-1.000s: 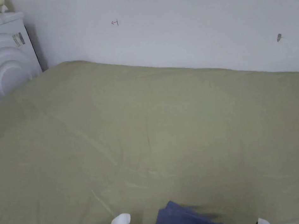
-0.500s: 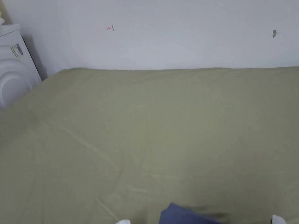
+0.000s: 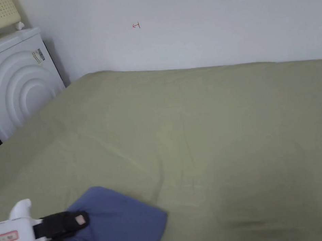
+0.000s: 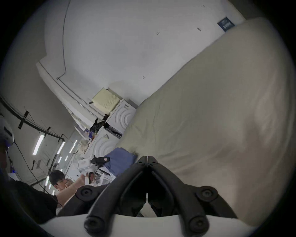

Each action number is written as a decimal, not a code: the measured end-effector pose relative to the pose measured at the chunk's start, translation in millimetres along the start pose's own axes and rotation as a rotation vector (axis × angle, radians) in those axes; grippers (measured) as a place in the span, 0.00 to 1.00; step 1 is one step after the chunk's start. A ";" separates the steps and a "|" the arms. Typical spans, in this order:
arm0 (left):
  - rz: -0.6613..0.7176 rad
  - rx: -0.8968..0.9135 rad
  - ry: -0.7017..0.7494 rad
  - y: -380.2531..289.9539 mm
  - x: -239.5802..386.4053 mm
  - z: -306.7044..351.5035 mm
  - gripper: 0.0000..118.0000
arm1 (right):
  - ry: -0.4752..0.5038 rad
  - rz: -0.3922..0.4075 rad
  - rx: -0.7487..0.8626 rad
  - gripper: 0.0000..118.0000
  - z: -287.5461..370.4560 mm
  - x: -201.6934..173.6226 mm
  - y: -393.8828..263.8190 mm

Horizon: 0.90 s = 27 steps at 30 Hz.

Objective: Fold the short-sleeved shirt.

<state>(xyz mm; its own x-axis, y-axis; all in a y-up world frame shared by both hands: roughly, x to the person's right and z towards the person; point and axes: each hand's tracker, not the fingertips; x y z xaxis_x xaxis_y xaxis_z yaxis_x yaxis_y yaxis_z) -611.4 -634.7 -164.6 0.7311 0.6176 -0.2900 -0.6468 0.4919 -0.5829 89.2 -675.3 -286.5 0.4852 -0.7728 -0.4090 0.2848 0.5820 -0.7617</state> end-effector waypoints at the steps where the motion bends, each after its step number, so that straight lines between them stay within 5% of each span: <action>1: 0.010 0.034 0.035 10.5 -13.1 7.8 0.15 | -0.008 0.007 0.004 0.00 3.4 -5.9 3.4; 7: -0.024 0.053 0.212 56.2 -101.8 38.4 0.15 | -0.125 0.058 -0.001 0.00 21.8 -21.4 11.0; 10: 0.076 -0.056 0.331 55.5 -142.1 34.0 0.17 | -0.172 0.070 -0.011 0.00 29.3 -25.4 8.9; 13: 0.091 -0.091 0.430 36.7 -138.6 21.2 0.59 | -0.187 0.070 -0.023 0.00 33.8 -28.9 4.9; 16: 0.080 0.014 0.428 28.5 -122.6 42.8 0.61 | -0.201 0.082 -0.021 0.00 39.2 -40.8 2.8; 18: 0.043 0.158 0.628 22.1 -102.1 58.4 0.62 | -0.206 0.082 0.022 0.00 48.8 -50.4 1.9; 20: 0.038 0.267 0.634 21.0 -82.0 86.9 0.61 | -0.191 0.102 0.091 0.00 60.4 -64.1 -0.4; 23: 0.006 0.463 0.525 7.1 -27.8 125.2 0.61 | -0.228 0.211 0.142 0.00 79.6 -89.4 0.8; 27: -0.212 0.549 0.377 -33.4 77.8 139.7 0.60 | -0.481 0.494 0.145 0.00 95.8 -136.9 11.7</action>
<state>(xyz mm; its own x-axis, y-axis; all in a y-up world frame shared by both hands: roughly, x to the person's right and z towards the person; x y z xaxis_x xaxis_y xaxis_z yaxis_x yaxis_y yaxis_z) -563.3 -517.4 -61.6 0.8150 0.2681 -0.5138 -0.4257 0.8785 -0.2169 105.3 -538.4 -191.2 0.8882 -0.2312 -0.3970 0.0281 0.8899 -0.4554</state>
